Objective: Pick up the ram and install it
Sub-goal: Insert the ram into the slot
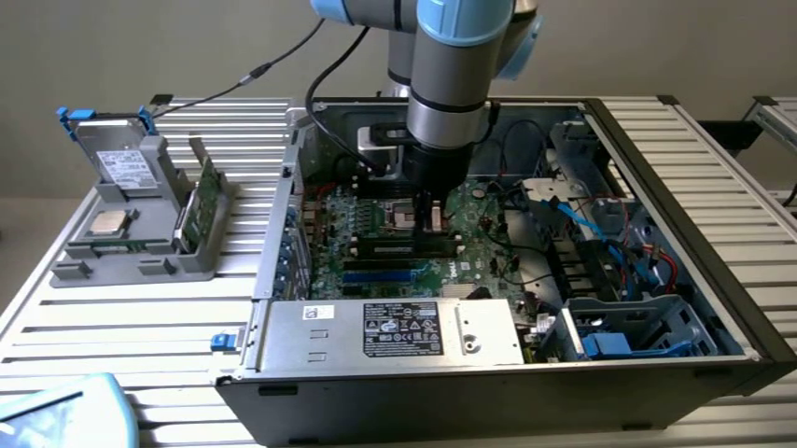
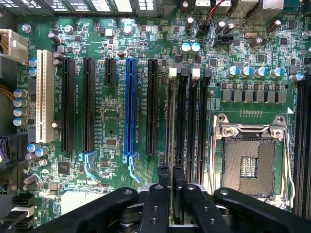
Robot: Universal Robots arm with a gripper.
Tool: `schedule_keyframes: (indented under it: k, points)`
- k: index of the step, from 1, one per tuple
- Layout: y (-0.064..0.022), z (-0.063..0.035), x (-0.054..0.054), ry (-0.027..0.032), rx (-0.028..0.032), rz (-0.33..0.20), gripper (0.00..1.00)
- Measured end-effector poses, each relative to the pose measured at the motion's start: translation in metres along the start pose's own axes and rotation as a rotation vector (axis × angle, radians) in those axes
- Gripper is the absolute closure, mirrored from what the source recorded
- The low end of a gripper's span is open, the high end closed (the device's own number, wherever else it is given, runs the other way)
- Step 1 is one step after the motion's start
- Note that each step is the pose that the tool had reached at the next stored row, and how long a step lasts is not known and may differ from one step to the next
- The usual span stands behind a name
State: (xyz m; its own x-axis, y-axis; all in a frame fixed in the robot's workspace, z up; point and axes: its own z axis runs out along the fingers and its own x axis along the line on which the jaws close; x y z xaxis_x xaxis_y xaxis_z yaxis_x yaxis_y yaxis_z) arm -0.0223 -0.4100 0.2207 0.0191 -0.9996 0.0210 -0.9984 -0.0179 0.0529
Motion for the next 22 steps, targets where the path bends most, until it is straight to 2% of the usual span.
schedule_keyframes:
  k: [3,6,7,13,22]
  points:
    - [0.0,0.0,0.0,0.0,0.0001,0.0,0.67]
    - [0.0,0.0,0.0,-0.0001,0.0001,0.0,0.61]
    - [0.0,0.0,0.0,-0.0001,0.0001,0.0,0.54]
    - [0.0014,-0.0029,0.0,-0.0001,0.0001,0.0,0.54]
    - [0.0068,-0.0168,0.0,0.0,0.0,0.001,0.54]
